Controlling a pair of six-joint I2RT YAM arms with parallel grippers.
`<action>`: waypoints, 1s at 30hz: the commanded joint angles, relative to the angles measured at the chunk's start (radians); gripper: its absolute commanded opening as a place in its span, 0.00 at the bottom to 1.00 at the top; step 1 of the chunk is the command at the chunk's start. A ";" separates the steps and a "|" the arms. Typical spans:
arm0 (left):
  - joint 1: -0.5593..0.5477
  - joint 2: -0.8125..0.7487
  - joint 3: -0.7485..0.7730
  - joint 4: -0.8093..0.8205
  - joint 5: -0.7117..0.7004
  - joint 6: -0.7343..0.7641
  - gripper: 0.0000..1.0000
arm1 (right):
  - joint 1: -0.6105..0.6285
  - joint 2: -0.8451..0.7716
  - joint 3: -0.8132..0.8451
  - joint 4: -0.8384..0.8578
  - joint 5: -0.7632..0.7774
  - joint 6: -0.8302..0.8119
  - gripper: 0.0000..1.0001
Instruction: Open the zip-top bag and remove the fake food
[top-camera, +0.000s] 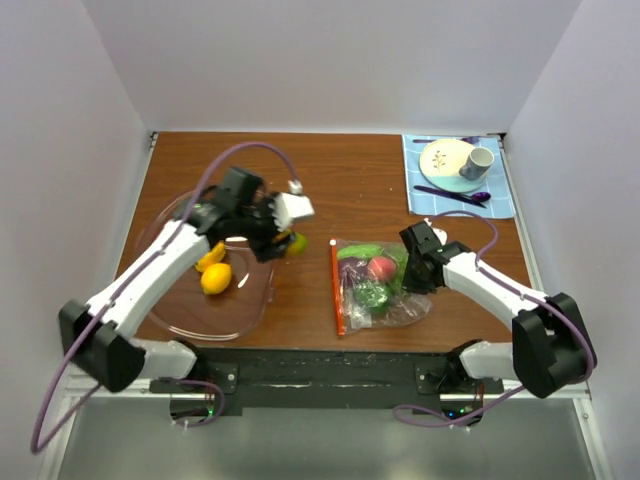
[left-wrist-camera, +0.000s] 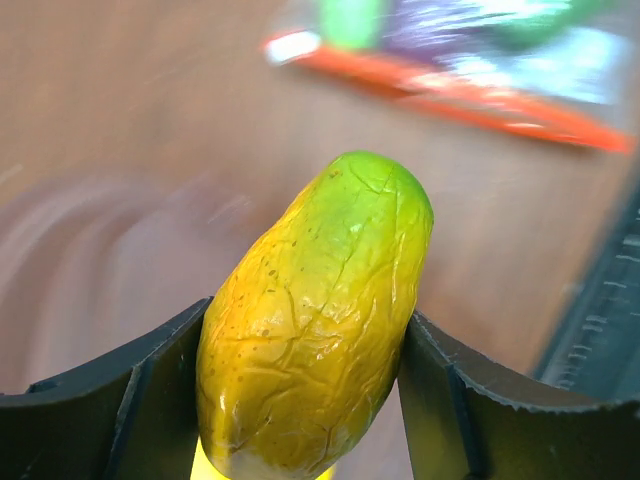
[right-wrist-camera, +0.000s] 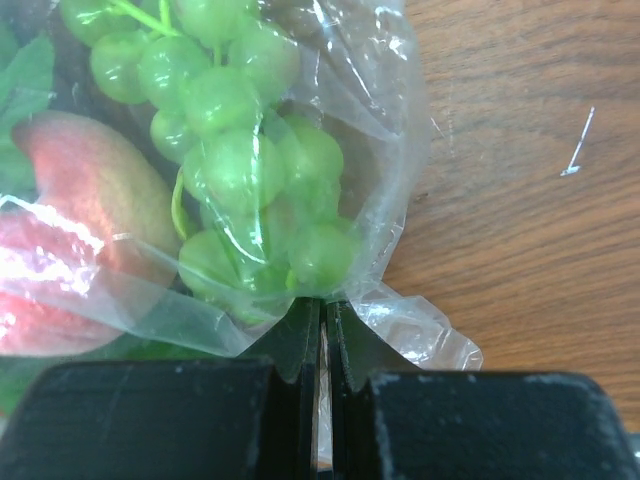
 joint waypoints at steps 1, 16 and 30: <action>0.193 -0.123 -0.071 -0.029 -0.048 0.061 0.00 | 0.001 -0.042 0.049 -0.040 0.012 0.012 0.00; 0.288 -0.052 -0.070 0.094 0.113 -0.141 1.00 | -0.001 -0.164 0.314 -0.183 -0.031 -0.022 0.00; -0.081 0.075 -0.137 0.134 0.198 -0.181 1.00 | 0.004 -0.210 0.416 -0.247 -0.100 -0.013 0.00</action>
